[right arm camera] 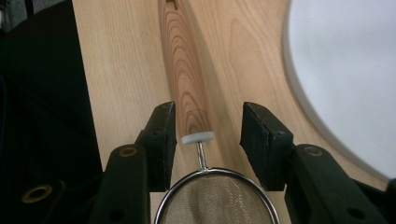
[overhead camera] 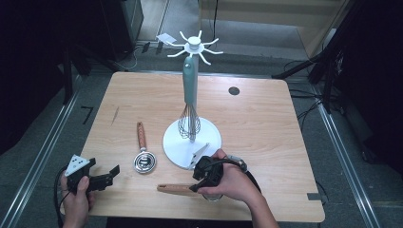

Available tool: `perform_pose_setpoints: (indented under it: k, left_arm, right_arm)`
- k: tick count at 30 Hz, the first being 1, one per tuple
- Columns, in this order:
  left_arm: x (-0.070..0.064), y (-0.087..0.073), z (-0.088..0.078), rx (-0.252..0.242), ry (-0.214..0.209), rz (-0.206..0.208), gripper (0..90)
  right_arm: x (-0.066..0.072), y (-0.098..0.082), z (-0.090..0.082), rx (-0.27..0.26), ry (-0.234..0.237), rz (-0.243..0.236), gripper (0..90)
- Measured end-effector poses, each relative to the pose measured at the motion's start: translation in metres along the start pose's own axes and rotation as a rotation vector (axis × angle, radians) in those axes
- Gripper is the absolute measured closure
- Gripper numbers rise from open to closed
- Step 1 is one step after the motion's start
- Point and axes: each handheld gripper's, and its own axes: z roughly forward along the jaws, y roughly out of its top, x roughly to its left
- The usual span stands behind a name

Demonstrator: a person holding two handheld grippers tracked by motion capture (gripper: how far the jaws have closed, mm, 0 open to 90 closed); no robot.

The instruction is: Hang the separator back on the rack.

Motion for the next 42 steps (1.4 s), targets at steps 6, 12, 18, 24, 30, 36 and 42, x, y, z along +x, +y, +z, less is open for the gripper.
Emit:
perform_pose_setpoints:
  k: [6, 12, 18, 24, 30, 36, 42]
  left_arm:
    - [-0.001, 0.0, 0.0, 0.002, 0.0, 0.004, 0.0]
    - [0.0, 0.0, 0.0, 0.001, -0.004, 0.002, 0.0]
    - [0.0, 0.0, 0.0, 0.001, -0.008, 0.0, 0.0]
    - [0.0, 0.0, 0.0, 0.002, -0.009, 0.003, 0.0]
    - [0.0, 0.0, 0.0, 0.002, -0.009, 0.004, 0.0]
    - [0.0, 0.0, 0.0, 0.001, -0.013, 0.002, 0.0]
    - [0.001, 0.0, 0.0, 0.0, -0.015, 0.0, 0.0]
  right_arm:
    - [0.002, 0.003, 0.013, 0.048, 0.025, 0.004, 58.1]
    - [0.002, 0.005, 0.022, 0.067, 0.057, 0.005, 59.6]
    - [0.005, 0.008, 0.031, 0.093, 0.063, 0.0, 59.8]
    - [0.006, 0.01, 0.033, 0.103, 0.059, -0.001, 62.9]
    - [0.008, 0.009, 0.033, 0.099, 0.047, -0.022, 68.1]
    - [0.012, 0.009, 0.034, 0.094, 0.02, -0.045, 70.3]
    - [0.008, 0.005, 0.032, 0.066, 0.008, -0.022, 70.5]
